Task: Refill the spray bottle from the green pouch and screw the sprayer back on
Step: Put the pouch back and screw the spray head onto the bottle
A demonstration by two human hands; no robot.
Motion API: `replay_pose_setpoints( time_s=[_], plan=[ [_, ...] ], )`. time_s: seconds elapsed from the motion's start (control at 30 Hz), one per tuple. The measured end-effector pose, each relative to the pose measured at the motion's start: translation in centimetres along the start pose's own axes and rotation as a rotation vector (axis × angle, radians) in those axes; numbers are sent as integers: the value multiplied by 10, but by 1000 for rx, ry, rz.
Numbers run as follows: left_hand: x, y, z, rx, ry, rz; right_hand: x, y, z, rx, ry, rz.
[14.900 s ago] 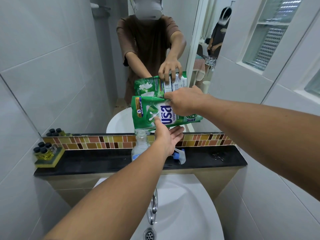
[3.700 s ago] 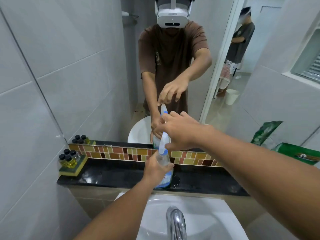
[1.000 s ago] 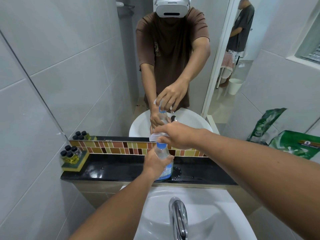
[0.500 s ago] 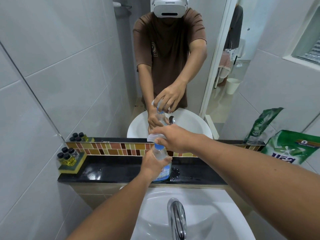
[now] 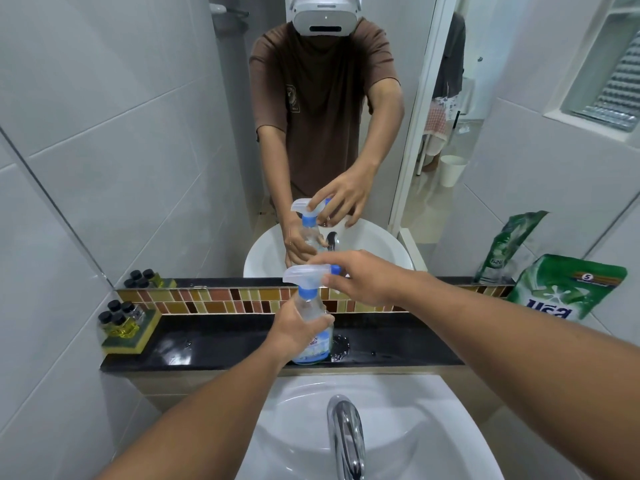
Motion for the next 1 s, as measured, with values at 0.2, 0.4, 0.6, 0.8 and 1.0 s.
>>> replay_pose_setpoints(
  time_s=[0.2,0.4,0.6,0.8,1.0],
  plan=[
    [0,0,0,25,-33,1,-2,1,0,-7,20,-23],
    [1,1,-1,23,-34,8,-3,3,-3,-36,14,-41],
    [5,4,0,20,-98,-52,15,32,-17,-350,115,-141],
    [9,-20,17,-170,-170,-24,38,94,-77,-205,-48,-439],
    [11,-45,16,-341,-175,62,31,119,-124,-260,-55,-542]
  ],
)
Point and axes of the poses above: each hand's wrist, its own x-axis away from the middle knuckle, its own z-axis out of the back of the hand, y = z × x, the point moved 8 cm from there along -x, towards the middle knuckle, and after that the axes turned 5 degrees about -x, right-handed, at the moved point
